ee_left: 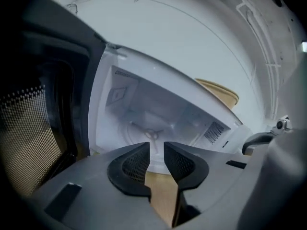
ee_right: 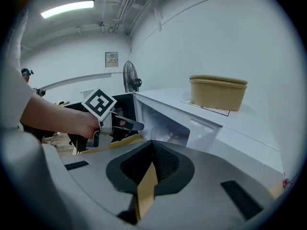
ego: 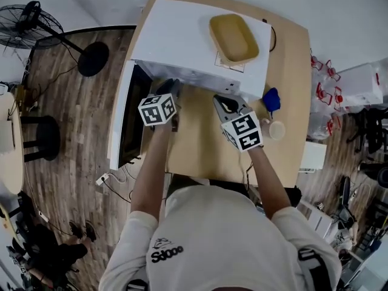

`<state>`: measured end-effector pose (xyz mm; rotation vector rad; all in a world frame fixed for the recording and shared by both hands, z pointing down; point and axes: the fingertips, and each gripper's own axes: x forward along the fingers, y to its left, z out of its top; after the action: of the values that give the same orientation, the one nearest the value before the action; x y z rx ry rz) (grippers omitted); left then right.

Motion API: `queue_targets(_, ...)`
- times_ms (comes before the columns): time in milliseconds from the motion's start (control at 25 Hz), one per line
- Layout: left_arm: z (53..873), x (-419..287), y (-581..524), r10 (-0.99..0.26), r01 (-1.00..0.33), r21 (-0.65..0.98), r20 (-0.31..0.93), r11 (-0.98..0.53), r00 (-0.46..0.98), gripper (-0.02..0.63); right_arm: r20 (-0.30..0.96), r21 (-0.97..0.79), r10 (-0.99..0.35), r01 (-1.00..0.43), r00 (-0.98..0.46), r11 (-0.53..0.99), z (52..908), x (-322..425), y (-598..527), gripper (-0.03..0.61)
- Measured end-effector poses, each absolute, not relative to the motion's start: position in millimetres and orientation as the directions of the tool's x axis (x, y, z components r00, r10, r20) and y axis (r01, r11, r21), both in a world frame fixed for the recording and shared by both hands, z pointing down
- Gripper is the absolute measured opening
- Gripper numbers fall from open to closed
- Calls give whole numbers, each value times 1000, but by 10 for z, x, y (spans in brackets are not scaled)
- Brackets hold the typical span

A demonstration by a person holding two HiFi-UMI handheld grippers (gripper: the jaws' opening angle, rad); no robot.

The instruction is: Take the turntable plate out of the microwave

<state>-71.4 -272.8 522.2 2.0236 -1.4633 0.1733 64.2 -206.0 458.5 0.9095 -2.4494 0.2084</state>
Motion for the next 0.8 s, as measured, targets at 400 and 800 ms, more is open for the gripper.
queue_targets(400,5787,-802,-3050,-782,-834,549,498,-52,376,126,542,-50,-542,-669,-642,742,4860,530,-2275,6)
queue_targets(800,5960,-791,-3241,-793,-795,606,501,34,348,178,546,-103,-515,-663,-661,741,4970,537,-2326,6)
